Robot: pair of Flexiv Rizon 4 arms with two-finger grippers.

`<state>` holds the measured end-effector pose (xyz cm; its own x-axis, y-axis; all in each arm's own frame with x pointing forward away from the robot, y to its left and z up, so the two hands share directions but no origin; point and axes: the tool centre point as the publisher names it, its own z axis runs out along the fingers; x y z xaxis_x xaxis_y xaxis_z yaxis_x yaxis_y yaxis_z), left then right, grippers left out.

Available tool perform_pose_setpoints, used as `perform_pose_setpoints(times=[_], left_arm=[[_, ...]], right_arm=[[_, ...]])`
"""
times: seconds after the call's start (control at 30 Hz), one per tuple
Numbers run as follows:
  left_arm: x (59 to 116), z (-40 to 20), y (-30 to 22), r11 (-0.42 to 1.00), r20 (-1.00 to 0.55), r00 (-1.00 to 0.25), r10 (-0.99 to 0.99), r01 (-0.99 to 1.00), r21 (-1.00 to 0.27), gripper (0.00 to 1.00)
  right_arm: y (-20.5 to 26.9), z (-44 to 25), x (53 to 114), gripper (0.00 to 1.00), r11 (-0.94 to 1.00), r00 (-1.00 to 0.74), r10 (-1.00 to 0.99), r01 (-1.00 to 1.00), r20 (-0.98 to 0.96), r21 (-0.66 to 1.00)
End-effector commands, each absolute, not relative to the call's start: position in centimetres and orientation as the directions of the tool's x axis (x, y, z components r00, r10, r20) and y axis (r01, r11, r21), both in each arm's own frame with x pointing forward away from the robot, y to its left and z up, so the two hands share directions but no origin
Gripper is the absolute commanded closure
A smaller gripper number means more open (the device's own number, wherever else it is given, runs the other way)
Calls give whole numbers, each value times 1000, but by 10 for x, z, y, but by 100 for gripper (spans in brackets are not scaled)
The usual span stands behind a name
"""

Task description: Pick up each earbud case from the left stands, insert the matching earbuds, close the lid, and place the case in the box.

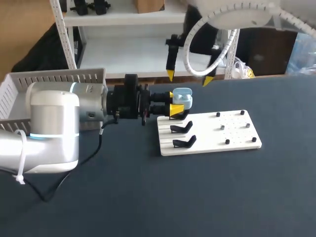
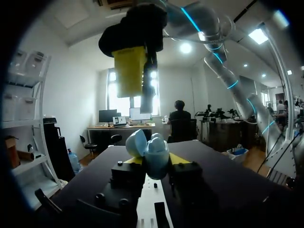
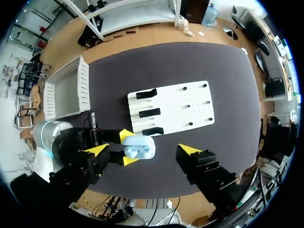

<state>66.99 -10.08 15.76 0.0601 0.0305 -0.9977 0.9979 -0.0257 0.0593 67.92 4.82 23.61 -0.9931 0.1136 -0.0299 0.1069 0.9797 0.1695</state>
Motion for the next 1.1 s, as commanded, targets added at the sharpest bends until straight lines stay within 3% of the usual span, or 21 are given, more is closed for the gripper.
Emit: perform_pose_setpoints(times=[0.03,0.3,0.83,1.1], left_arm=[[670,157,-100,-25,-998,61,28,998,61,100],[670,157,-100,-25,-998,61,28,998,61,100],[670,157,-100,-25,-998,61,28,998,61,100],[670,157,-100,-25,-998,61,28,998,61,100]], right_arm=[[37,229,696,0,976,-987,160,154,-26,156],[24,205,710,0,967,-975,220,223,34,127],[15,200,663,0,969,-972,213,224,100,105],[8,247,656,0,949,-971,216,185,-102,254]])
